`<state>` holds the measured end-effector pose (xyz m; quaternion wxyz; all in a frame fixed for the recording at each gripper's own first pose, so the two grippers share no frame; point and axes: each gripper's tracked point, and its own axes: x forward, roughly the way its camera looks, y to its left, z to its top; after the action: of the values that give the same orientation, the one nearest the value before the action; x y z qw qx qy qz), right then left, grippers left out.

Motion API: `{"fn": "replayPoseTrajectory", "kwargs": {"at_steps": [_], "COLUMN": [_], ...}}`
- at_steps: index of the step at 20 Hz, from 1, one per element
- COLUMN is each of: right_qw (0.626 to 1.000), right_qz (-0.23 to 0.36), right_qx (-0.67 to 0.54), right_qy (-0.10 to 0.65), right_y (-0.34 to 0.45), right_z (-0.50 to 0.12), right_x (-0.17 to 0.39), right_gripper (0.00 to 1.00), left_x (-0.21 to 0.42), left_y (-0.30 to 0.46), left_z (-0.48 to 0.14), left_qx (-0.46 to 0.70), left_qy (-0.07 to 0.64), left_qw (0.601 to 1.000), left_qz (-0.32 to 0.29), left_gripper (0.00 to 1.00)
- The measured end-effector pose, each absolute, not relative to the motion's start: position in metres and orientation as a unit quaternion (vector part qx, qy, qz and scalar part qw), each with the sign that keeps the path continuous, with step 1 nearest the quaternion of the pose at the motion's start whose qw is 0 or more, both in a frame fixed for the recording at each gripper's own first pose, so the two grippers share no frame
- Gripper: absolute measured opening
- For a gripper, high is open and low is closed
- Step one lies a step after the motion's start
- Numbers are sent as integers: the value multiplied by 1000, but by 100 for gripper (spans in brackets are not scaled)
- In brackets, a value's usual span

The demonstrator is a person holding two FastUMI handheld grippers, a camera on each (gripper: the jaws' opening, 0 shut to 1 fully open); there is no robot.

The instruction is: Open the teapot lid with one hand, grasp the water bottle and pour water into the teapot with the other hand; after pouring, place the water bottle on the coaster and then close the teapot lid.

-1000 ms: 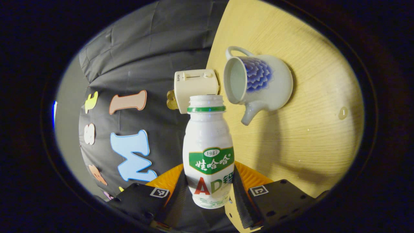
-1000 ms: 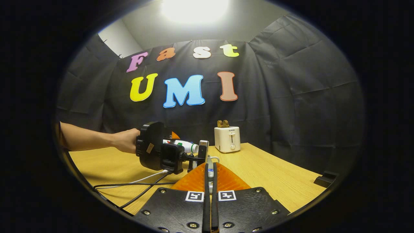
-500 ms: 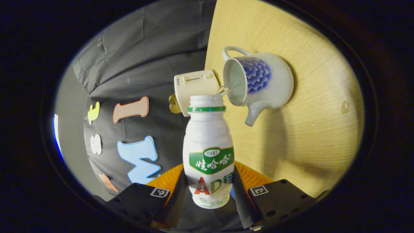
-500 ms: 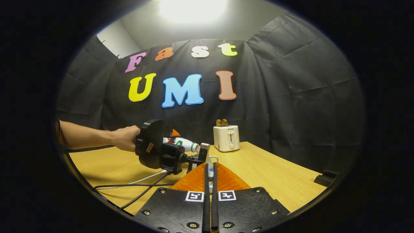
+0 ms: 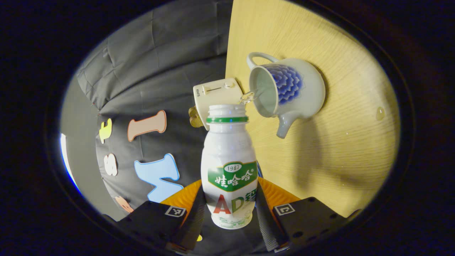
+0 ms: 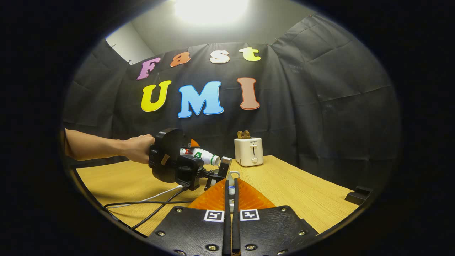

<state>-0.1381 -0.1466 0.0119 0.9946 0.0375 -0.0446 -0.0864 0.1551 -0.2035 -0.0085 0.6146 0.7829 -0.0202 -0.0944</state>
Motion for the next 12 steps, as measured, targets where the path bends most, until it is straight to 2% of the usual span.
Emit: {"fn": "replayPoseTrajectory", "kwargs": {"at_steps": [8, 9, 10, 11, 12], "right_qw": [996, 996, 996, 996, 996], "right_qz": [-74, -73, -73, -74, -73], "right_qx": [33, 32, 31, 30, 29], "right_qy": [-45, -46, -47, -48, -48], "right_y": [-141, -140, -141, -141, -141], "right_z": [13, 13, 14, 14, 15], "right_x": [-138, -138, -139, -139, -139], "right_gripper": [2, 2, 2, 2, 2], "left_x": [160, 161, 160, 159, 159], "left_y": [-204, -203, -204, -205, -206], "left_z": [-3, -2, -1, -1, -2], "left_qx": [797, 798, 801, 804, 806], "left_qy": [-24, -24, -25, -26, -27], "left_qw": [597, 596, 593, 588, 585], "left_qz": [-86, -85, -84, -83, -82], "left_gripper": [80, 76, 80, 80, 76]}}
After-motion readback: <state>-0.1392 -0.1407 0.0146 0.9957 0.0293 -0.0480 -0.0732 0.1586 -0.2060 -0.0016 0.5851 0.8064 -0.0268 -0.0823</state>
